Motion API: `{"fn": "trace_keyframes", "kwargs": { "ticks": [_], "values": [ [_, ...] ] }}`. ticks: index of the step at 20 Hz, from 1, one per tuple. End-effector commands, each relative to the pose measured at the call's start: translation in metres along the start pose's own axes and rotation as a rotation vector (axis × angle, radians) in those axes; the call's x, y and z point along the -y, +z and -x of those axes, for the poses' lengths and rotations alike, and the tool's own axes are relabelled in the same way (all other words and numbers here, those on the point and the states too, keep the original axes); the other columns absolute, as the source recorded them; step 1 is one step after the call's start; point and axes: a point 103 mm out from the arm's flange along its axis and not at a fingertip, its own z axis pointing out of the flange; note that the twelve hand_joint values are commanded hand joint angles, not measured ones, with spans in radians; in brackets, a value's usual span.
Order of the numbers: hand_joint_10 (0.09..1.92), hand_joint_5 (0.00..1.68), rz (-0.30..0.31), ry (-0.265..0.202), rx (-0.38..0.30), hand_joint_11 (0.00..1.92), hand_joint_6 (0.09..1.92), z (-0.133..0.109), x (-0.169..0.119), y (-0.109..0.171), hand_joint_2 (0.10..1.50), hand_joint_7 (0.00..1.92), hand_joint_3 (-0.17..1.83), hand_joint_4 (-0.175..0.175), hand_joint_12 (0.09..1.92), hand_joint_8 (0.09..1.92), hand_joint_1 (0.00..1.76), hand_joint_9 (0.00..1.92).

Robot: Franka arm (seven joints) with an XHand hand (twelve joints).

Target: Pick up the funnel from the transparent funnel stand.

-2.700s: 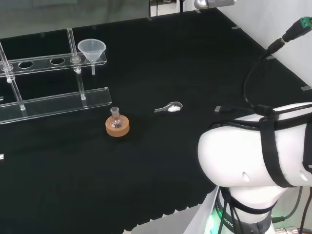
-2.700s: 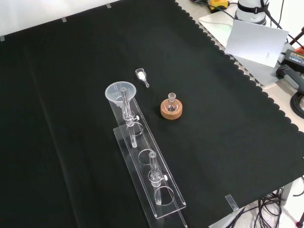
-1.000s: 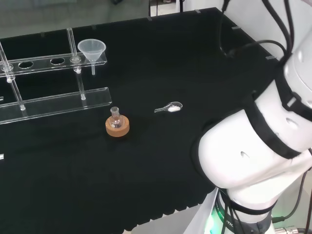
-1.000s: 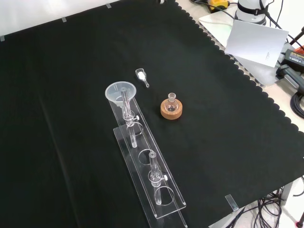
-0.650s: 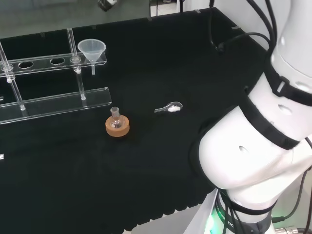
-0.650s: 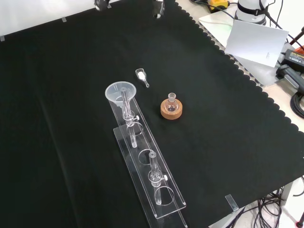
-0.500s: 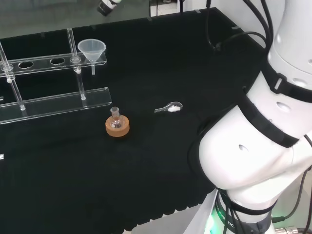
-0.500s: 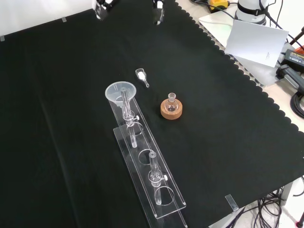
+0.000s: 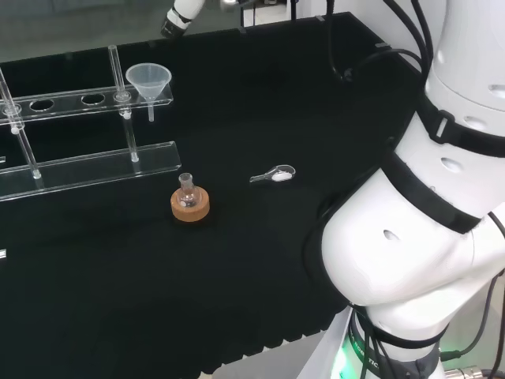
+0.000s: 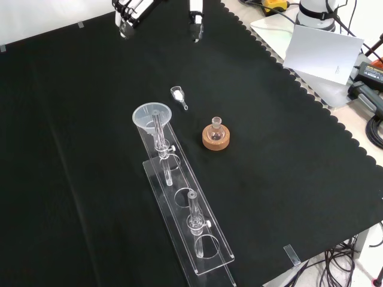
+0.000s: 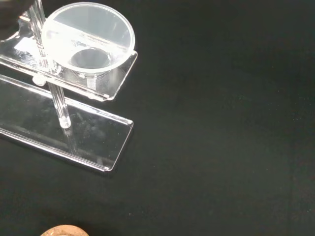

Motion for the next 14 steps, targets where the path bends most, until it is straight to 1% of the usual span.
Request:
{"fn": "trace_keyframes", "kwargs": {
  "ticks": [1, 4, 8, 9, 12, 14],
  "values": [
    [0.86, 0.05, -0.045, 0.004, 0.023, 0.0, 0.09, -0.006, -0.022, 0.02, 0.63, 0.11, 0.0, -0.003, 1.27, 0.63, 0.58, 0.02],
    [0.86, 0.05, -0.055, -0.002, 0.031, 0.0, 0.09, -0.007, -0.029, 0.025, 0.63, 0.1, 0.0, -0.004, 1.25, 0.63, 0.58, 0.01],
    [0.86, 0.09, -0.061, 0.007, 0.032, 0.0, 0.09, -0.01, -0.043, 0.032, 0.63, 0.13, 0.0, -0.006, 1.25, 0.64, 0.57, 0.01],
    [0.86, 0.09, -0.071, 0.014, 0.033, 0.0, 0.09, -0.01, -0.049, 0.036, 0.63, 0.14, 0.0, -0.006, 1.24, 0.64, 0.57, 0.01],
    [0.86, 0.1, -0.088, 0.017, 0.03, 0.0, 0.09, -0.011, -0.057, 0.041, 0.63, 0.14, 0.0, -0.006, 1.24, 0.64, 0.57, 0.01],
    [0.86, 0.1, -0.104, 0.015, 0.04, 0.0, 0.09, -0.014, -0.063, 0.045, 0.63, 0.14, 0.0, -0.008, 1.24, 0.64, 0.53, 0.01]
  ]
}}
